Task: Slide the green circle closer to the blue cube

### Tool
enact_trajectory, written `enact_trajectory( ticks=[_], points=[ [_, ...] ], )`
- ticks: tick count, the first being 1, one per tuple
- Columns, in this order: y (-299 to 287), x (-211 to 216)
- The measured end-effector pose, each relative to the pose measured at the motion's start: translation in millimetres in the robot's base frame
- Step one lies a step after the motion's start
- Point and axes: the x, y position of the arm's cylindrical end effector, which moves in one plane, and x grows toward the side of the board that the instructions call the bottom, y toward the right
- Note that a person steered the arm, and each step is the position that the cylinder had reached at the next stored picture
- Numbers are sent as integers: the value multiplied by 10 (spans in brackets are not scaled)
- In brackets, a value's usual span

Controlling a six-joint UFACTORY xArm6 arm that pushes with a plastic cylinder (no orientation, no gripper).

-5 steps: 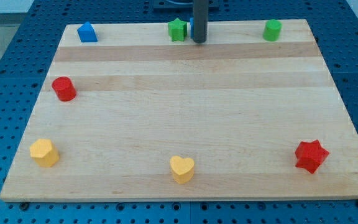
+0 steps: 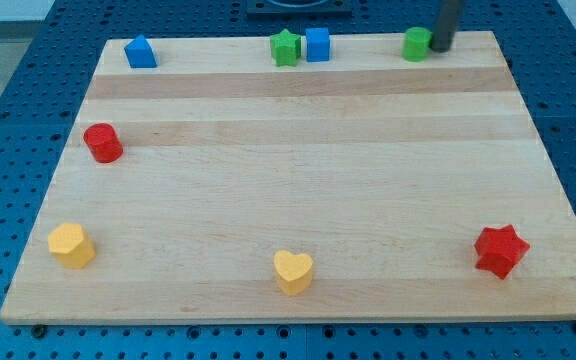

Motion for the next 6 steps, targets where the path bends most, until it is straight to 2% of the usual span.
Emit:
enact_trajectory(
  ticks=[1,2,4,5,6],
  points=[
    [-279,-34],
    [-274,-55],
    [-895,-91],
    [-935,-92],
    [-435,-35]
  ],
)
